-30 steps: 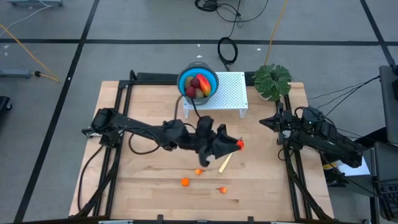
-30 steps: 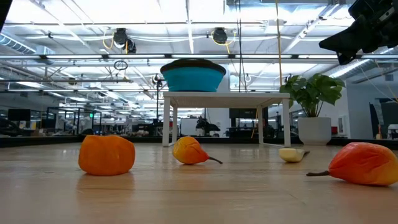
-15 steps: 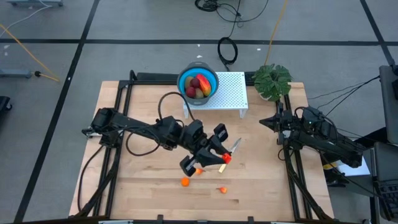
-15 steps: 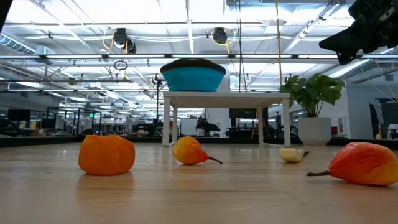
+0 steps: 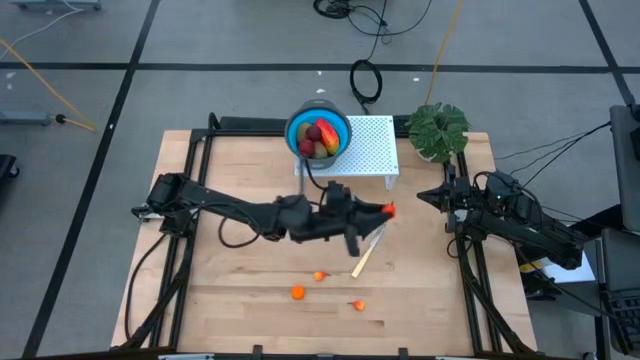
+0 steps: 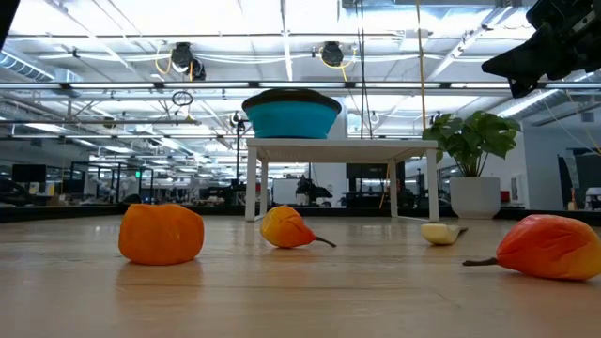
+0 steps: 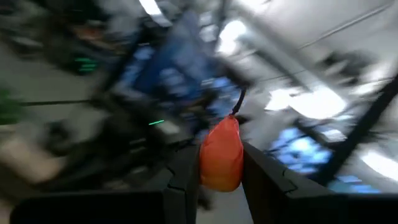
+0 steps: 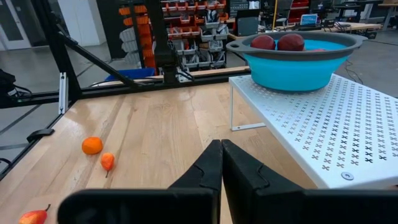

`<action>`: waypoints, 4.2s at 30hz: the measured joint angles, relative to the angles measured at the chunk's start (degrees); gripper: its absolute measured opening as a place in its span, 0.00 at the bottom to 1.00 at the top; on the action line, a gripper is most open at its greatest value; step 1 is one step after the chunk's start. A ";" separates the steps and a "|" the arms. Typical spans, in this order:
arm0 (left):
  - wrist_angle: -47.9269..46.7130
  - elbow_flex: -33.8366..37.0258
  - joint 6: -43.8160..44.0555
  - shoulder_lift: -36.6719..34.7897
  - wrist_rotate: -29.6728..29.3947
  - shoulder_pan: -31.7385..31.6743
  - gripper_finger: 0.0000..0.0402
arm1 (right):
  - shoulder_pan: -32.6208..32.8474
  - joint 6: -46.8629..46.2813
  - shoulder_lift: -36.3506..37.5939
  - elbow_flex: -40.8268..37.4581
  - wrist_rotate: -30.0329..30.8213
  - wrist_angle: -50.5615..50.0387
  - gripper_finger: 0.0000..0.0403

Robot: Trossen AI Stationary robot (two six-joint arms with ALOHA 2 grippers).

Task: Pick & Place Fruit
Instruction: Put the orange peach into the blue strainer bowl on the shelf

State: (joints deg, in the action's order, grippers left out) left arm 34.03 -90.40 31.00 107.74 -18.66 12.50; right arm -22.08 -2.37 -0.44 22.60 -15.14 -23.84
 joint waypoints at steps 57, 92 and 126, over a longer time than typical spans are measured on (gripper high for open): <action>-51.42 0.01 -20.19 -5.03 -17.83 -25.10 0.37 | -0.01 0.03 -0.01 -0.01 0.25 -0.02 0.01; -56.37 0.03 7.61 -6.14 0.67 7.85 0.02 | -0.01 0.02 0.02 -0.01 0.06 0.00 0.01; -74.25 -0.09 24.07 6.25 1.20 13.08 0.53 | 0.00 0.02 0.00 -0.01 -0.01 -0.04 0.01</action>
State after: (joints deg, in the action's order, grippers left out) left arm -40.21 -90.49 55.07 113.99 -17.47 25.58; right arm -22.08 -2.35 -0.44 22.59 -15.14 -23.88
